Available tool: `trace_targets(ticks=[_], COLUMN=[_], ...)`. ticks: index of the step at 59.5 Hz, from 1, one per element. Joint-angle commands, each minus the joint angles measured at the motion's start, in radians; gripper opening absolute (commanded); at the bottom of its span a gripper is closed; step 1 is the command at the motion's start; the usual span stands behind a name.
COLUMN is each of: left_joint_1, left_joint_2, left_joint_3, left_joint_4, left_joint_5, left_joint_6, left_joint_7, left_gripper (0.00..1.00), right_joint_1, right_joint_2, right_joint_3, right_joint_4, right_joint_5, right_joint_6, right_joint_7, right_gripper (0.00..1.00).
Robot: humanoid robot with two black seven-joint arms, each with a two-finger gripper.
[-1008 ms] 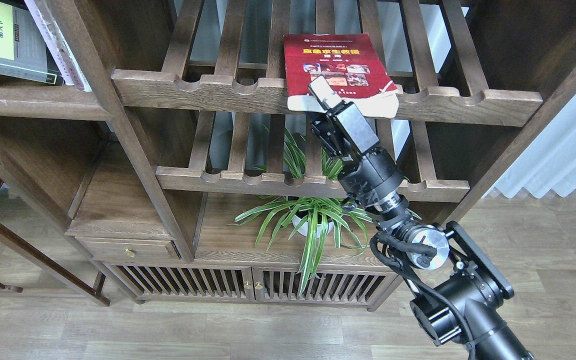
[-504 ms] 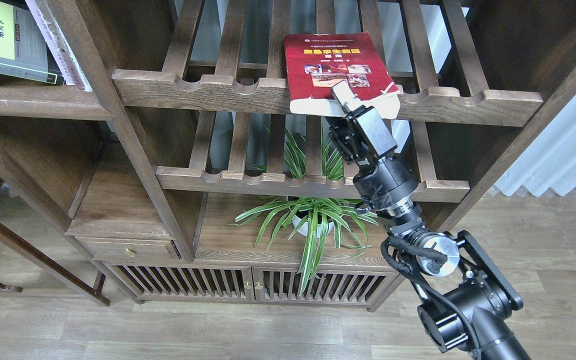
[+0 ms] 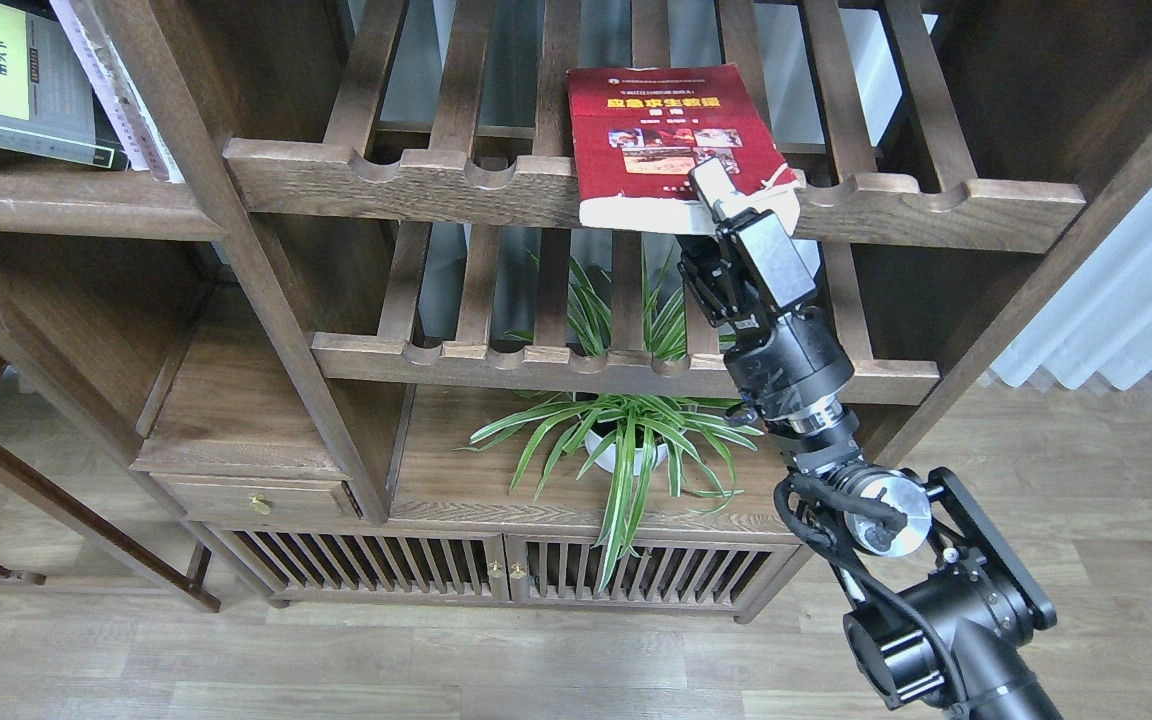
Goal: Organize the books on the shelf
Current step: 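Grasp the red book's near edge with the right gripper, then pull the red book off the shelf and lower it with the right gripper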
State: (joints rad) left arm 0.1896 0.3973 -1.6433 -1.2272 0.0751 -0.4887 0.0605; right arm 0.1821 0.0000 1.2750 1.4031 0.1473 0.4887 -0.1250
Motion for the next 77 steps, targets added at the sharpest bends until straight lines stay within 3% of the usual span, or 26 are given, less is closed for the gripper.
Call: trace_targets(ticks=[1, 8, 17, 23, 43, 77], left_joint_1=[-0.001, -0.001, 0.001, 0.001, 0.014, 0.054], left_joint_2=[0.002, 0.002, 0.002, 0.002, -0.003, -0.057], left_joint_3=[-0.001, -0.001, -0.001, -0.001, 0.016, 0.252], left_joint_4=[0.000, 0.000, 0.000, 0.001, 0.012, 0.008], left_joint_5=[0.000, 0.000, 0.000, 0.000, -0.003, -0.112], left_joint_6=[0.000, 0.000, 0.000, 0.000, 0.000, 0.000], left_joint_7=[-0.001, 0.001, -0.001, -0.001, -0.007, -0.015], left_gripper=[0.96, 0.96, 0.97, 0.97, 0.98, 0.98], right_joint_1=[0.000, -0.001, -0.003, -0.006, -0.099, -0.349], right_joint_2=[0.000, 0.000, 0.000, 0.000, 0.000, 0.000], right_joint_3=[0.000, 0.000, 0.000, 0.001, -0.058, -0.279], right_joint_4=[0.000, 0.000, 0.000, 0.005, 0.053, 0.077], right_joint_5=[0.000, 0.000, 0.000, 0.001, -0.023, -0.038], right_joint_6=[0.000, 0.000, 0.000, 0.000, 0.000, 0.000], right_joint_7=[0.005, 0.013, 0.016, 0.019, 0.018, 0.004], right_gripper=[0.68, 0.62, 0.40, 0.03, 0.03, 0.04])
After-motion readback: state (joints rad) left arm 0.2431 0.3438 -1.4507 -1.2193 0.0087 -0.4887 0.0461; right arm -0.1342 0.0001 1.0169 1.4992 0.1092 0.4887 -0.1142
